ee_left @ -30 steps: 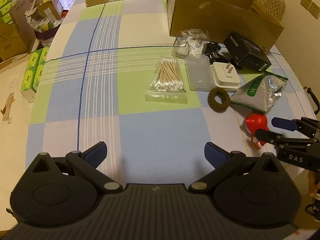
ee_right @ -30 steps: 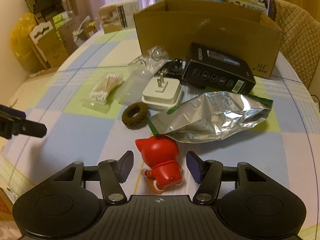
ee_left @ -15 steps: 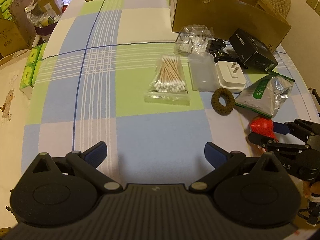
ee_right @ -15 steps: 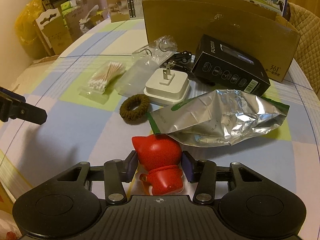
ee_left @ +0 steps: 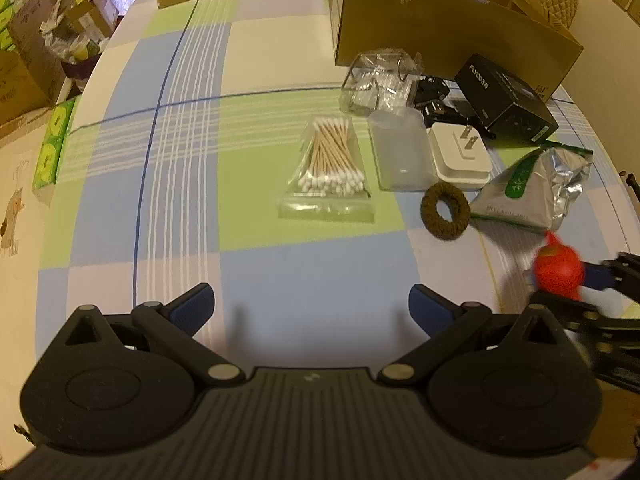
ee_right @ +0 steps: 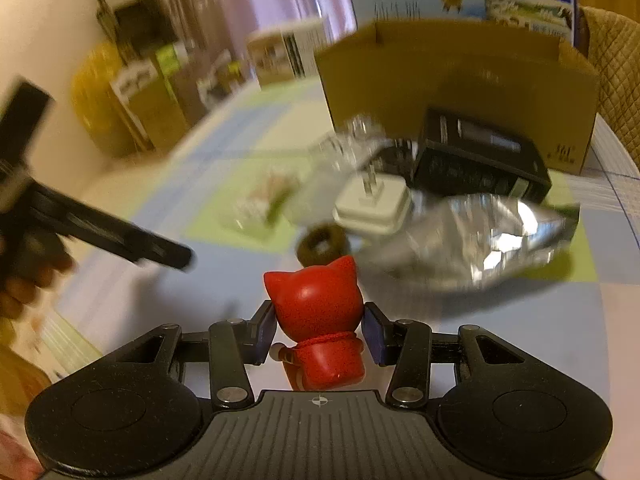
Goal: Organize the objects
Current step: 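Lift the red figurine with the right gripper while the left gripper grasps the cotton swab bag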
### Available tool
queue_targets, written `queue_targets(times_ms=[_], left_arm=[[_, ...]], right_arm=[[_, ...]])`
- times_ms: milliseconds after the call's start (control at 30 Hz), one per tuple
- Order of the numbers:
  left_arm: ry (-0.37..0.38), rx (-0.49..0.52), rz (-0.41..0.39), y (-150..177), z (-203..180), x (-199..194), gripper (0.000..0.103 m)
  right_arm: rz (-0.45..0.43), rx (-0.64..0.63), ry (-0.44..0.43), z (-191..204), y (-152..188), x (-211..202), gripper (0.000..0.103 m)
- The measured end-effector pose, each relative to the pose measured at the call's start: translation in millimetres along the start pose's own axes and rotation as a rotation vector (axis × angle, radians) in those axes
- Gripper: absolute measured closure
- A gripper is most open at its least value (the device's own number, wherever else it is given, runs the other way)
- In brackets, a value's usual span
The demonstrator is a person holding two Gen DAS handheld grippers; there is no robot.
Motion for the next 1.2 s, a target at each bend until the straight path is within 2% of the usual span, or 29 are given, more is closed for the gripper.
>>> queue_targets(times_ms=[133, 333, 700, 800, 933, 1200], left_arm=[[0.001, 0.016, -0.016, -8.5, -2.6, 4.5, 0.001], [0.011, 0.034, -0.045, -26.4, -8.1, 16.4, 0.007], [0.01, 0.04, -0.082, -71.5, -11.1, 54.6, 0.019], [0.013, 0.04, -0.071, -81.8, -12.6, 66.9, 0.03], [-0.003, 0.036, -0.051, -90.6, -13.5, 81.7, 0.037], [-0.021, 0.013, -0.02, -93.2, -12.8, 101.2, 0.061]], right_arm=[[-0.078, 0.03, -0.018, 4.1, -16.2, -21.3, 0.06], [-0.162, 0.078, 0.053, -9.2, -37.7, -44.2, 0.06], [-0.198, 0.185, 0.195, -68.3, -47.5, -69.8, 0.06], [-0.201, 0.204, 0.22, -83.3, -45.2, -76.0, 0.06], [-0.203, 0.221, 0.243, -98.7, -44.6, -82.7, 0.06], [-0.188, 0.23, 0.245, -119.4, -44.9, -86.0, 0.06]])
Point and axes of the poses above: each gripper's, at about its wrist camera, not at the fingertips, and x roughly the way its jaws point, z to its left, y to its underside, the point moved 5 cm from there along x, roughly the way its jaws point, and after that the axes turned 3 degrees about -z, right-handed, at the moved point
